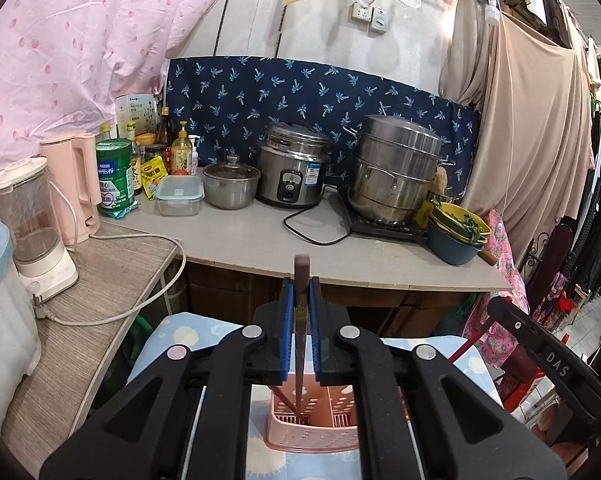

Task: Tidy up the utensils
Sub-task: 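Lift both chopsticks into the pink basket while both tools open to drop them, then return both open tools to the remaining chopsticks on the cloth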

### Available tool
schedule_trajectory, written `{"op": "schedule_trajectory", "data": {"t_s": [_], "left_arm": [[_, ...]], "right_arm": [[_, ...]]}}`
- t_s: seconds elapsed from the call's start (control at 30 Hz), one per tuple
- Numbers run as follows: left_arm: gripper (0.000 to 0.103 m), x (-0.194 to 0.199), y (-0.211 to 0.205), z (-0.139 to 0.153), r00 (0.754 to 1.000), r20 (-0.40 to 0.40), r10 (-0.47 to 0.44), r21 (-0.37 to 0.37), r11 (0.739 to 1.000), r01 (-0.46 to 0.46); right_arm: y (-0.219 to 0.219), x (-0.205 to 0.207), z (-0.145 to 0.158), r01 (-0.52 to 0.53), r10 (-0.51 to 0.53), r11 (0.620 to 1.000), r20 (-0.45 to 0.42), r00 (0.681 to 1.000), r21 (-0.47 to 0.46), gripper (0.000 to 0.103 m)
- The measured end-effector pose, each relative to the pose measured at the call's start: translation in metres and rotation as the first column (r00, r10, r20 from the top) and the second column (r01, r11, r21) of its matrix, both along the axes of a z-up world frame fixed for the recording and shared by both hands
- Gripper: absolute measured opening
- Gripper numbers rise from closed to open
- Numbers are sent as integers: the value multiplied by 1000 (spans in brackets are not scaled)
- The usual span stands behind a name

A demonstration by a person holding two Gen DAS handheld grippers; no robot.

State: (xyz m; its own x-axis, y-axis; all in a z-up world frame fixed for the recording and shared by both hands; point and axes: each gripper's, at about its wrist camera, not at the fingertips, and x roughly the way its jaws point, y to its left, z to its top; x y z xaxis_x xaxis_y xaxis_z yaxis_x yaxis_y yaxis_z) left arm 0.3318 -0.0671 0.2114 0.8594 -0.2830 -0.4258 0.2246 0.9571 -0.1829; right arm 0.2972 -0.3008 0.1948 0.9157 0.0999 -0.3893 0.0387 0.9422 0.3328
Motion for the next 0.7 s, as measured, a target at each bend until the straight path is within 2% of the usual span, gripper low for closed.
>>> {"op": "schedule_trajectory", "data": {"t_s": [0.13,0.17,0.2,0.27,0.53,0.7], "left_arm": [[10,-3,2,-4,1000,2,-1,-3,1000,1],[14,-5,2,-5,1000,1,1,-2,1000,-1],[18,-5,3,-5,1000,1,3,-2,1000,-3],[20,-7,3,-6,1000,2,6,-1,1000,-6],[22,-25,10,-10,1000,-18,14,10,1000,-14],[24,-47,13,-17,999,-36,26,48,999,-24]], "right_arm": [[0,-5,-3,7,-7,1000,5,1000,3,18],[0,-6,-4,6,-6,1000,5,1000,3,20],[1,-7,-4,4,-4,1000,5,1000,0,20],[3,-11,-4,3,-3,1000,5,1000,-9,21],[13,-41,-7,-15,15,999,-1,1000,-42,21],[24,-70,-21,-34,32,997,-35,999,-66,21]]}}
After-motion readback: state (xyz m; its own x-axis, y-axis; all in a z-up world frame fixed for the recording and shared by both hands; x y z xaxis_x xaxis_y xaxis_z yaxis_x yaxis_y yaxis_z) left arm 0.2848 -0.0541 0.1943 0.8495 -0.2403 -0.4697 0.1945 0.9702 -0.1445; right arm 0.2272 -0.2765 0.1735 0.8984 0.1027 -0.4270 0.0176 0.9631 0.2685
